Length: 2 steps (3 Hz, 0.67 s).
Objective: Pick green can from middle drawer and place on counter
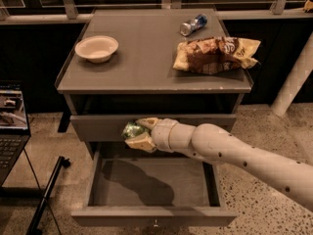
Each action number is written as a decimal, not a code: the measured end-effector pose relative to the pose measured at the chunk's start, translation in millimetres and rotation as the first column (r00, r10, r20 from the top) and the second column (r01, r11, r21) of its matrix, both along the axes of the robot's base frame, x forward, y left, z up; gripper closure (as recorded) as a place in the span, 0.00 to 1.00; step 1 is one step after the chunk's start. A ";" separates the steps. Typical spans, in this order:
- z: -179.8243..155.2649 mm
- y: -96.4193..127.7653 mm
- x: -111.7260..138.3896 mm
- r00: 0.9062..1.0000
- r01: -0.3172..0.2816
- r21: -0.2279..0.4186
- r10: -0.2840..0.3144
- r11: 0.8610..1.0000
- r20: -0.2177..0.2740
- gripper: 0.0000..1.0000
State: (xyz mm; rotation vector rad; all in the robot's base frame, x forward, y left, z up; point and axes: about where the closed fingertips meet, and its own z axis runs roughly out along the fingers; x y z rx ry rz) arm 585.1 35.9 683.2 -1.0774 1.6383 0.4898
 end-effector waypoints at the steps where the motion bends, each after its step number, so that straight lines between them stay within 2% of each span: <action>1: 63.9 19.7 -25.8 0.996 -0.027 -0.016 0.028 1.000 0.089 1.00; 2: 135.4 38.9 -40.4 0.979 -0.044 -0.065 0.056 0.997 0.198 1.00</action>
Offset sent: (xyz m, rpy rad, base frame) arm -0.0577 0.0595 0.2274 -0.1246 -0.3455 0.0725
